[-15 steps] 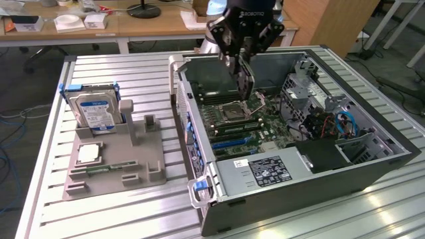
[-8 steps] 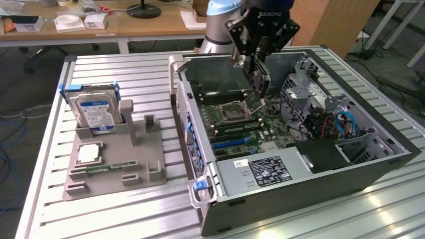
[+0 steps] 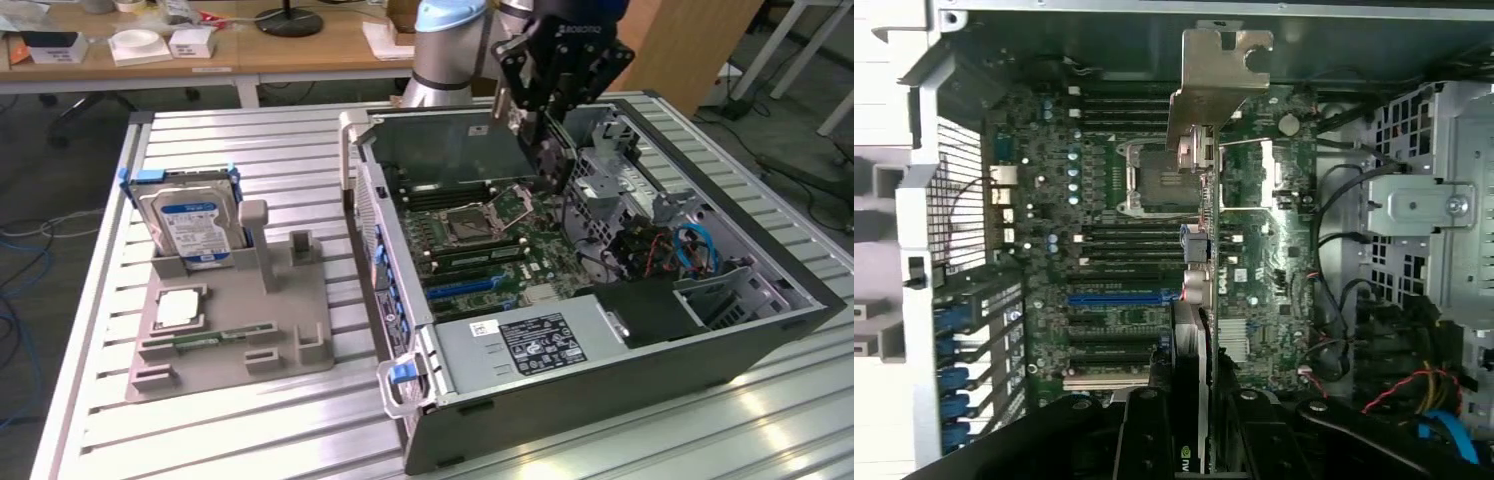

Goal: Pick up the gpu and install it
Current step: 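Pick up the gpu and move the gpu toward the slot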

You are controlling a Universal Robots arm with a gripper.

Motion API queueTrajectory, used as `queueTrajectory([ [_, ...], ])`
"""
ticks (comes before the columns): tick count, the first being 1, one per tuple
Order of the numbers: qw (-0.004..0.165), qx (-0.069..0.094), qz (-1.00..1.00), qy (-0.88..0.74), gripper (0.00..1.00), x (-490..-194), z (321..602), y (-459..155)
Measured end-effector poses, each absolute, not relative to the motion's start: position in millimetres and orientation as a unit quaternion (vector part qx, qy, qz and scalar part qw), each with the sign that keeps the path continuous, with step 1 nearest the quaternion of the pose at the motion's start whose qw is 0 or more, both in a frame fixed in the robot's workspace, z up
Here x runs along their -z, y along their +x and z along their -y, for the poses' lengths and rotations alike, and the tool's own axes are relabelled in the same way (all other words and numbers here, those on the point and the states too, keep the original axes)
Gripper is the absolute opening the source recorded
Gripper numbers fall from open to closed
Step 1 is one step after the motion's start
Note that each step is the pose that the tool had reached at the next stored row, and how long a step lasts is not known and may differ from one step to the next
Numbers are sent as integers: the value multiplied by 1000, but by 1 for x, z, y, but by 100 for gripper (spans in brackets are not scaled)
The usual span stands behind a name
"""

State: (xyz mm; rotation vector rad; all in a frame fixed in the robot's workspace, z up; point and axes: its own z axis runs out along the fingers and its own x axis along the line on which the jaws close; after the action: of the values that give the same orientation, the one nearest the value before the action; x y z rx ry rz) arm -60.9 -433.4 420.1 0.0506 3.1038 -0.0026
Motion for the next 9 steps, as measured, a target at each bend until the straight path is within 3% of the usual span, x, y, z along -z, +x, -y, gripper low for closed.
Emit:
queueTrajectory([
  [9,19,1,-1000,16,27,-420,433,-49],
])
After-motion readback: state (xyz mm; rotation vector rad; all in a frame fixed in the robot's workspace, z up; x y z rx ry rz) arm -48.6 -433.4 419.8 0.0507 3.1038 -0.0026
